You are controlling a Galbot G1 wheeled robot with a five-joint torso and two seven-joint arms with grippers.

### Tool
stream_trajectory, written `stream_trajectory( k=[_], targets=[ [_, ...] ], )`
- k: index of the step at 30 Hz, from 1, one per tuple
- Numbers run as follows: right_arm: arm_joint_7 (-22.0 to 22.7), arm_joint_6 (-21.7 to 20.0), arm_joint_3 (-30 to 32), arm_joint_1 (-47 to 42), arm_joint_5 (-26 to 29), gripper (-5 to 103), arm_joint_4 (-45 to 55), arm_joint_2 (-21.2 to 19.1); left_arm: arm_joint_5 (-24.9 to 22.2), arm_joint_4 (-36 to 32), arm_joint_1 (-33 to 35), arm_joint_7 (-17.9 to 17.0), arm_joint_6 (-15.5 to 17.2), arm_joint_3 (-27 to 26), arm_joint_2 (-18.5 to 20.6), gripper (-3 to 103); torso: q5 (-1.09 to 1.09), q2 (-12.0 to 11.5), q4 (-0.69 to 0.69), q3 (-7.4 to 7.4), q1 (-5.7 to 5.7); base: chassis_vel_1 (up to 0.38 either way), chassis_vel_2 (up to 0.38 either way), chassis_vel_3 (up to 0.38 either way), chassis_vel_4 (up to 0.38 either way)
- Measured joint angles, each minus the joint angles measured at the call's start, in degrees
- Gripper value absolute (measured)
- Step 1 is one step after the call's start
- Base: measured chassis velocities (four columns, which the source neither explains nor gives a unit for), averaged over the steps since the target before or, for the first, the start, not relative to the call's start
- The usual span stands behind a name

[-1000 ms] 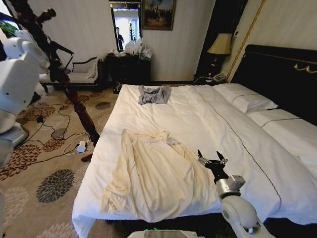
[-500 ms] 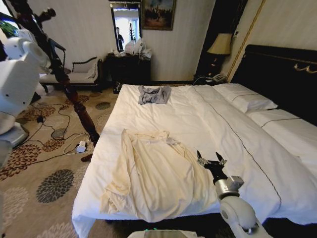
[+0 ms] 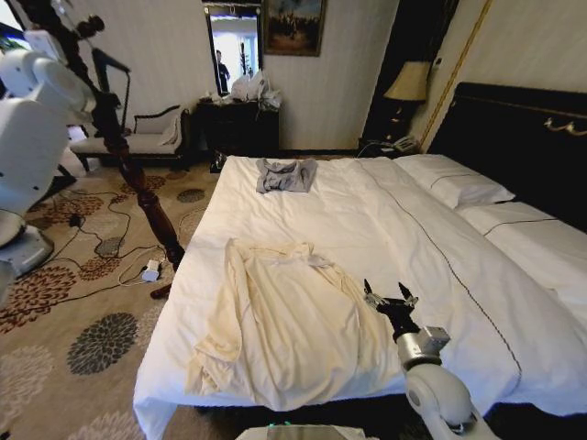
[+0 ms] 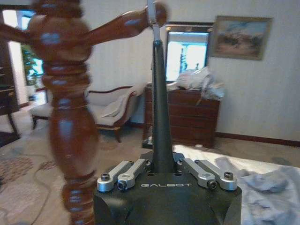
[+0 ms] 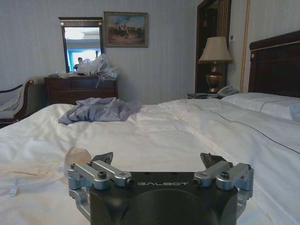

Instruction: Pick up the clothes from the bed and hang them on the clothes hanger.

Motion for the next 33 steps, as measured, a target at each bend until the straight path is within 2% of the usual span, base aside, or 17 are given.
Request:
stream_trajectory(
  k=[8,12,15,17,20,21,22,23,24,25,26,27,29,30,31,32,33],
  targets=[
    [0.00,0.00,0.07,-0.12,0.00,100,0.17,0.58,-1.19,-6.60,1.46,-0.05,0.03,-0.05,0.19,18,0.01,0.00,-0.04,0.00,0.00,0.000,0.000,0.000,0.000],
    [0.02,0.00,0.09,0.20,0.01,100,-0.11,0.64,-3.25,-12.30,4.13,-0.10,0.03,-0.75,2.35,18,0.03,0.00,-0.01,-0.01,0.00,0.000,0.000,0.000,0.000],
    [0.18,0.00,0.30,0.44,0.10,100,-0.38,0.73,-4.48,-21.77,13.54,1.16,-0.64,-4.46,5.77,18,-0.01,0.00,-0.02,0.00,0.00,0.000,0.000,0.000,0.000],
    [0.21,0.00,0.45,0.33,0.13,100,-0.46,0.63,-4.35,-23.69,16.76,2.42,-1.68,-5.96,6.64,18,-0.02,0.00,-0.02,0.00,0.00,0.000,0.000,0.000,0.000],
    [0.23,0.02,0.97,-0.02,0.27,100,-0.55,0.07,-2.95,-26.39,23.59,7.86,-5.00,-9.25,8.39,18,-0.03,0.00,-0.01,0.01,0.00,0.000,0.000,0.000,0.000],
    [0.29,0.05,1.63,-0.29,0.56,100,-0.60,-0.54,-0.95,-27.35,29.92,14.58,-8.59,-12.76,9.54,18,0.01,0.01,0.00,-0.01,0.00,0.000,0.000,0.000,0.000],
    [0.33,0.05,1.86,-0.33,0.72,100,-0.62,-0.72,-0.56,-27.54,32.58,16.96,-9.99,-13.86,9.82,18,0.03,0.01,0.00,-0.01,0.00,0.000,0.000,0.000,0.000],
    [0.33,0.05,1.86,-0.33,0.72,100,-0.62,-0.72,-0.56,-27.54,32.58,16.96,-9.99,-13.86,9.82,18,0.03,0.01,0.00,-0.01,0.00,0.000,0.000,0.000,0.000],
    [0.36,0.05,2.01,-0.37,0.87,100,-0.65,-0.91,0.03,-27.60,35.11,19.03,-11.71,-14.82,9.97,18,-0.01,0.01,0.01,0.00,-0.01,0.000,0.000,0.000,0.000],
    [0.43,0.05,2.24,-0.41,1.02,100,-0.70,-1.16,0.95,-27.63,37.93,21.09,-14.01,-15.86,10.14,18,-0.06,0.00,0.00,0.00,0.00,0.000,0.000,0.000,0.000],
    [0.51,0.04,2.46,-0.44,1.23,100,-0.79,-1.51,2.62,-27.67,41.23,23.46,-18.03,-16.75,10.34,18,-0.04,0.00,0.00,0.00,0.00,0.000,0.000,0.000,0.000],
    [0.55,0.02,2.53,-0.44,1.31,100,-0.87,-1.69,3.80,-27.65,42.84,24.72,-20.39,-17.03,10.41,18,0.01,0.00,0.00,0.00,0.01,0.000,0.000,0.000,0.000],
    [0.57,-0.01,2.55,-0.42,1.35,100,-0.97,-1.79,4.77,-27.60,43.91,25.57,-21.86,-17.21,10.43,18,0.01,0.00,0.00,0.00,0.01,0.000,0.000,0.000,0.000],
    [0.64,-0.06,2.65,-0.34,1.39,100,-1.25,-2.00,6.35,-27.46,46.76,27.81,-24.88,-17.47,10.66,18,0.00,0.00,-0.03,0.00,0.01,0.000,0.000,0.000,0.000],
    [0.72,-0.17,2.64,-0.17,1.46,100,-1.73,-2.06,8.26,-26.97,50.79,33.02,-30.22,-17.31,11.26,18,0.00,0.00,-0.02,0.00,0.01,0.000,0.000,0.000,0.000],
    [0.73,-0.19,2.62,-0.11,1.47,100,-1.90,-2.09,9.44,-26.83,51.94,34.86,-31.19,-17.25,11.57,18,0.00,0.00,-0.02,0.00,0.01,0.000,0.000,0.000,0.000],
    [0.73,-0.19,2.62,-0.11,1.47,100,-1.90,-2.09,9.44,-26.83,51.94,34.86,-31.19,-17.25,11.57,18,0.00,0.00,-0.02,0.00,0.01,0.000,0.000,0.000,0.000]
  ],
)
